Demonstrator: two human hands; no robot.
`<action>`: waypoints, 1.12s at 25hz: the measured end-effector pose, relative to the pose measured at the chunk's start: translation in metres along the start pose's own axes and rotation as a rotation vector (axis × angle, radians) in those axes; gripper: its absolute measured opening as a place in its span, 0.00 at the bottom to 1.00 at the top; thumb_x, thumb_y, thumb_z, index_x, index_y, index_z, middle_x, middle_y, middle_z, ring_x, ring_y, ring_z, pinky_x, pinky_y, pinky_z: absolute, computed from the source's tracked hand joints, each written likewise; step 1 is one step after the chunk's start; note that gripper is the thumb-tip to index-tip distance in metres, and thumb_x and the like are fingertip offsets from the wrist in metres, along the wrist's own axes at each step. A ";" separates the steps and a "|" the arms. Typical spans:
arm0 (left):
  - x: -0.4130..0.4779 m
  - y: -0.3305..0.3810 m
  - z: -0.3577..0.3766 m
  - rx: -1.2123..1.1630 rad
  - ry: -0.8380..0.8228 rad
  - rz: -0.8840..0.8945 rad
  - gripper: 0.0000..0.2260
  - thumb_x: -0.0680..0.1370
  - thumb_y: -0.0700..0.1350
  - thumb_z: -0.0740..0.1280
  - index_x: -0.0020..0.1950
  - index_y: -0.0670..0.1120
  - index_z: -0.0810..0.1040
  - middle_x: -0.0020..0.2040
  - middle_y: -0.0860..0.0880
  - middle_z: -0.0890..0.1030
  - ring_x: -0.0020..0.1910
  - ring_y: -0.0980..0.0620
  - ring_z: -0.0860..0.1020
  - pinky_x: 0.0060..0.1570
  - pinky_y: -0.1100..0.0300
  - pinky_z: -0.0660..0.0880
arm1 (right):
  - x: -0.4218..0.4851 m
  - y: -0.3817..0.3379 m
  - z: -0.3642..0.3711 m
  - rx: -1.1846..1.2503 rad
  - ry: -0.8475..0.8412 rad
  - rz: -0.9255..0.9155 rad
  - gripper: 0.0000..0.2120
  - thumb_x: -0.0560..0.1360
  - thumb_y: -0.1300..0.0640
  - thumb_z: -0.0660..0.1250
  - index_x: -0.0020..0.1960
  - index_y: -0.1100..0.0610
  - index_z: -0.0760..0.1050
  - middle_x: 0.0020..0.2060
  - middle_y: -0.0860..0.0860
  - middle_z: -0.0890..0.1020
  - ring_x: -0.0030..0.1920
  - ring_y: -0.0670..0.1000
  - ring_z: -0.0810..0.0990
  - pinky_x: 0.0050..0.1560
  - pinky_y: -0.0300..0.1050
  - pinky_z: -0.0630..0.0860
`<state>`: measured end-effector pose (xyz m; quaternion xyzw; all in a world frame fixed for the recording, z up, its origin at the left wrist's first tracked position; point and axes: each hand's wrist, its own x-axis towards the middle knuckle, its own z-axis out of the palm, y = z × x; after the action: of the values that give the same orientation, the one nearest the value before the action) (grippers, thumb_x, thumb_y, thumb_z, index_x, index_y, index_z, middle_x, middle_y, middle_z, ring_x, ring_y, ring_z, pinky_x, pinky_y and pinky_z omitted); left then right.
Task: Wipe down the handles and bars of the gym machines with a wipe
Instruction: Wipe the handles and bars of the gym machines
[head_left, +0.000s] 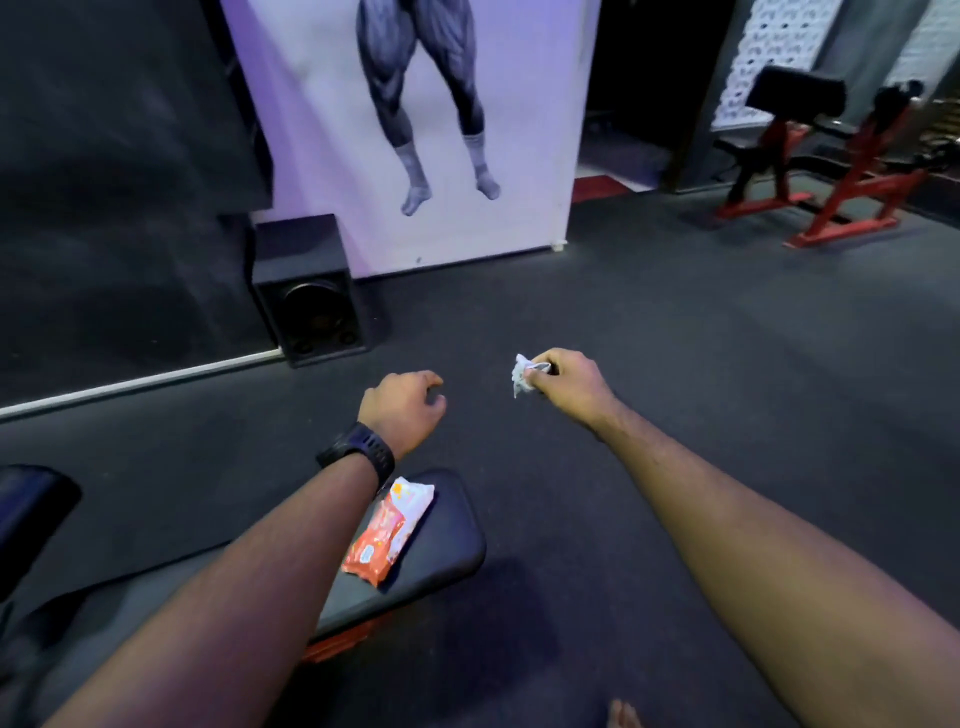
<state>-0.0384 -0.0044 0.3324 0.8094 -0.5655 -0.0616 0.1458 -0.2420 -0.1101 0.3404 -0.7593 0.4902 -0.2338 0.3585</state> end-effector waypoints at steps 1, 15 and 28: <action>0.020 0.000 0.002 0.009 0.012 -0.026 0.16 0.79 0.51 0.62 0.66 0.53 0.76 0.62 0.48 0.80 0.63 0.46 0.75 0.61 0.50 0.73 | 0.025 0.002 -0.001 0.013 -0.029 -0.025 0.07 0.76 0.53 0.65 0.48 0.55 0.80 0.44 0.47 0.82 0.45 0.48 0.79 0.44 0.42 0.74; 0.239 -0.061 -0.007 0.094 0.218 -0.708 0.16 0.80 0.51 0.62 0.67 0.53 0.75 0.63 0.51 0.80 0.64 0.47 0.74 0.60 0.51 0.73 | 0.397 -0.076 0.085 -0.028 -0.572 -0.518 0.08 0.77 0.51 0.66 0.50 0.54 0.81 0.45 0.48 0.82 0.46 0.47 0.79 0.44 0.41 0.71; 0.303 -0.269 -0.061 0.085 0.421 -1.230 0.16 0.78 0.52 0.63 0.65 0.53 0.77 0.61 0.51 0.81 0.64 0.48 0.75 0.59 0.52 0.73 | 0.522 -0.276 0.351 0.012 -1.045 -0.833 0.07 0.76 0.52 0.66 0.45 0.55 0.80 0.39 0.47 0.81 0.40 0.46 0.75 0.40 0.42 0.69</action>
<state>0.3260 -0.1918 0.3277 0.9852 0.0396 0.0486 0.1596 0.3794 -0.4030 0.3336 -0.8966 -0.0833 0.0431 0.4328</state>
